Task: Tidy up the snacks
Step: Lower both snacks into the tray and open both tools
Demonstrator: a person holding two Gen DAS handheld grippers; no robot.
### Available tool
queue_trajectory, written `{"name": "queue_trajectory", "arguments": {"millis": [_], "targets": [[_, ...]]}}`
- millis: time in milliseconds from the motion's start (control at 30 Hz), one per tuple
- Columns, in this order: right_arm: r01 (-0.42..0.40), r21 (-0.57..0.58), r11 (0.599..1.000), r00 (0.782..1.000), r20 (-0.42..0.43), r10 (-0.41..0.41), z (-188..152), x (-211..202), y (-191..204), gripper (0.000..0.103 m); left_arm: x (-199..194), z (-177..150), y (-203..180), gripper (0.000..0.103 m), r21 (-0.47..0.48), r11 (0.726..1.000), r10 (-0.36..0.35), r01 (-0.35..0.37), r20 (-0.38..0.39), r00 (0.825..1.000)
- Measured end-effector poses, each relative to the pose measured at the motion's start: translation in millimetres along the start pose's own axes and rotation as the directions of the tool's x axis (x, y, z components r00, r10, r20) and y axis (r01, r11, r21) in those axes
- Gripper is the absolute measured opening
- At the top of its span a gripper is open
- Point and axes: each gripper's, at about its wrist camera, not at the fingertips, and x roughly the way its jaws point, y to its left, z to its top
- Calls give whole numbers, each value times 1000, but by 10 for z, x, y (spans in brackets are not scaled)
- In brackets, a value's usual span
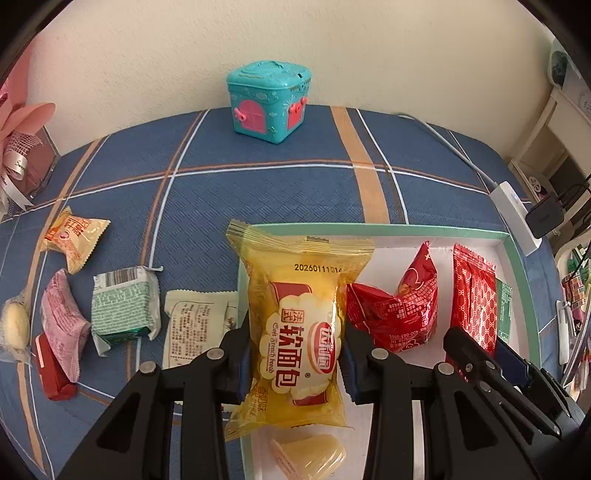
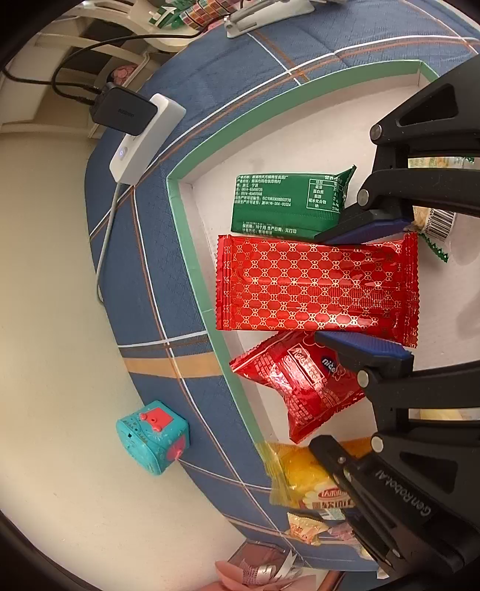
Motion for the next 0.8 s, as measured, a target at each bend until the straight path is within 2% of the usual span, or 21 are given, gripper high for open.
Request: {"name": "queue_trajectory", "arguments": {"millis": [267, 400, 600, 800], "targets": [[21, -9, 1000, 1000, -7, -21, -44, 33, 39, 49, 63, -22, 10, 40, -26, 999, -27, 26, -38, 999], [29, -6, 1000, 999, -14, -29, -46, 33, 50, 51, 53, -27, 0, 43, -29, 999, -37, 36, -56, 998], [39, 28, 999, 999, -12, -39, -21, -17, -10, 65, -55, 12, 104, 60, -59, 997, -53, 50, -57, 997], [47, 25, 999, 999, -23, -47, 17, -122, 4, 70, -227, 63, 169, 65, -58, 997, -44, 41, -49, 998]]}}
